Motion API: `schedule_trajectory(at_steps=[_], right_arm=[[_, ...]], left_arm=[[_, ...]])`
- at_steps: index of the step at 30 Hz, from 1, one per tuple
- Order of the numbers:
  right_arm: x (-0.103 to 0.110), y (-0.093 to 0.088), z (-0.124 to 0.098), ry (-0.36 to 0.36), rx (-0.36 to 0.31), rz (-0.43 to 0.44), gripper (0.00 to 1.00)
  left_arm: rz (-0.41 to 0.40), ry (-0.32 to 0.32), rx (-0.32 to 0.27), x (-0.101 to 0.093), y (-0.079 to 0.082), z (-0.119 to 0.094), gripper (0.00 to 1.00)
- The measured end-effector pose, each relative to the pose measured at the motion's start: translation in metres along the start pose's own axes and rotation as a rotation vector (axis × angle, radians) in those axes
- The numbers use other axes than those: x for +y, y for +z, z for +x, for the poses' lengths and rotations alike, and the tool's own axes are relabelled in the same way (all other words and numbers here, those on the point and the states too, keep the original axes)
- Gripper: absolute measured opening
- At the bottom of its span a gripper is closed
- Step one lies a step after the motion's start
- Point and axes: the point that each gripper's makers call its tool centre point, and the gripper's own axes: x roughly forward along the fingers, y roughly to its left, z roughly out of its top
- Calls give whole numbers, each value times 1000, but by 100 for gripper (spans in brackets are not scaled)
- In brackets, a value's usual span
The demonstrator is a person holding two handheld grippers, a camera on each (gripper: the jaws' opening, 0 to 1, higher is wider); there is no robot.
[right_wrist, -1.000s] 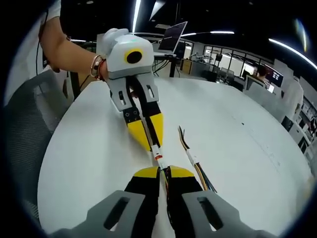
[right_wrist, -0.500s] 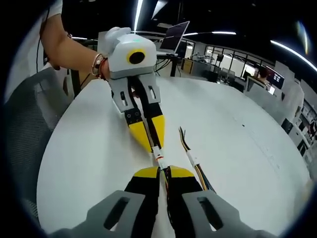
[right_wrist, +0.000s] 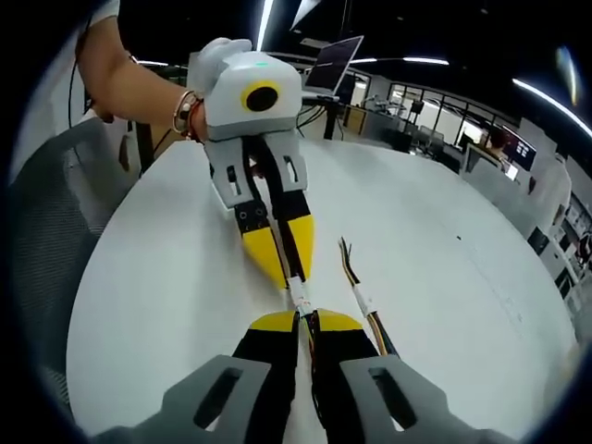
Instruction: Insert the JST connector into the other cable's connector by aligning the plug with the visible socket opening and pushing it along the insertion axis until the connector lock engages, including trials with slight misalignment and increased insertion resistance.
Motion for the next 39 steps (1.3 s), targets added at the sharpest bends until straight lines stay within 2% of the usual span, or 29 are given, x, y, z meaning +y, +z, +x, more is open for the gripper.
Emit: schedule_trajectory(at_steps=[39], right_arm=[[-5, -6, 7, -8, 12, 47, 1]], left_arm=[[0, -2, 30, 5, -5, 5, 0]])
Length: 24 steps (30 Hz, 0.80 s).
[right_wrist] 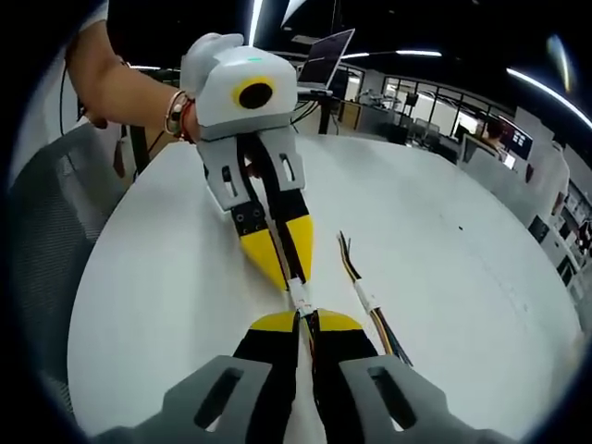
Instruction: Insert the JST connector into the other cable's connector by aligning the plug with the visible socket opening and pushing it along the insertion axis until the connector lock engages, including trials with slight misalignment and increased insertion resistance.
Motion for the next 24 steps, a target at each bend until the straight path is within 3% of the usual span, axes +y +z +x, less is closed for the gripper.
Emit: schedule_trajectory(at_steps=[24], right_arm=[[-22, -11, 14, -4, -5, 22, 2]], left_arm=[[26, -30, 31, 23, -8, 20, 0]])
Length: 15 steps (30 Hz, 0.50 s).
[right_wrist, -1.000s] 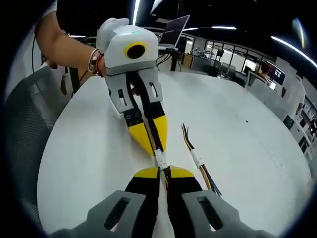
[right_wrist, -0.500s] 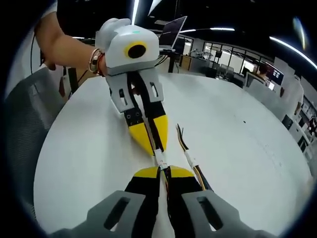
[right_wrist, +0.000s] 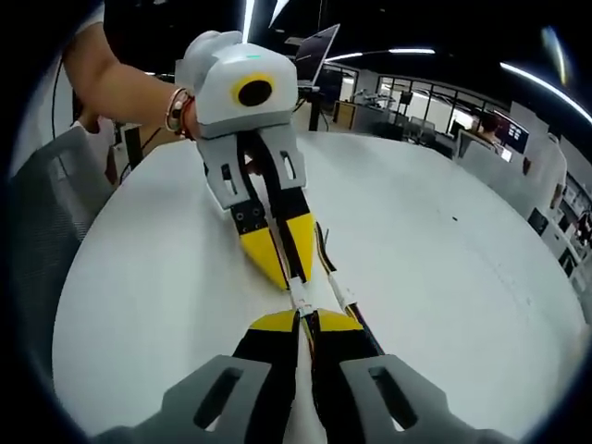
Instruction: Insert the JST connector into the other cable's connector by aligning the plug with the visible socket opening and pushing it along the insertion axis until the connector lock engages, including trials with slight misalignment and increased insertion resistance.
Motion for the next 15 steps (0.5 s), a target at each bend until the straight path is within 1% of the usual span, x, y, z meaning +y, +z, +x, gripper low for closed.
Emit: schedule_trajectory(at_steps=[5, 15], right_arm=[[-1, -3, 2, 4, 6, 9, 2], [-2, -4, 2, 4, -1, 27, 2]], left_arm=[[-6, -11, 1, 1, -3, 3, 0], [-13, -22, -8, 1, -3, 2, 0]])
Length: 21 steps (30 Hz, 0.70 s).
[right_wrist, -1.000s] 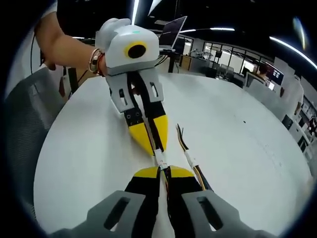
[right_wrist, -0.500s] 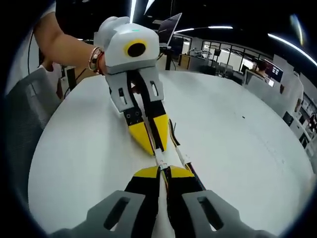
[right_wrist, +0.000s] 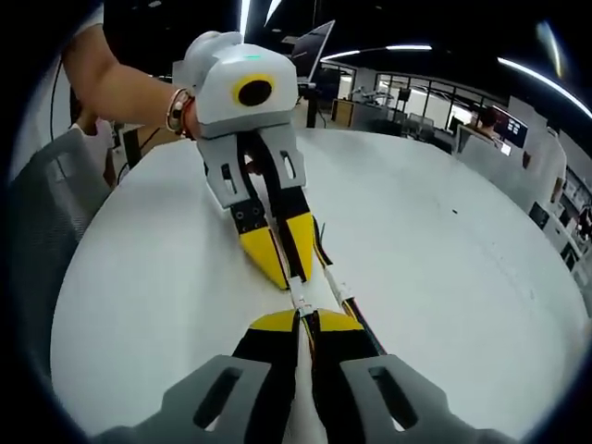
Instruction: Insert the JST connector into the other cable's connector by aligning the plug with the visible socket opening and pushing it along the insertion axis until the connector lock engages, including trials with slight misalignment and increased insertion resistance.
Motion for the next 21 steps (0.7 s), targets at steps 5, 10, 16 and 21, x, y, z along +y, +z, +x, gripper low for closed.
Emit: schedule_trajectory(at_steps=[5, 10, 16, 21], right_arm=[[0, 0, 0, 0, -1, 3, 3], [0, -1, 0, 0, 0, -7, 3], [0, -2, 1, -5, 0, 6, 4], [0, -2, 1, -11, -10, 11, 4]], left_arm=[[29, -6, 10, -1, 0, 0, 0], [24, -15, 12, -1, 0, 1, 0], [35, -15, 12, -1, 0, 1, 1], [30, -14, 11, 0, -1, 1, 1]])
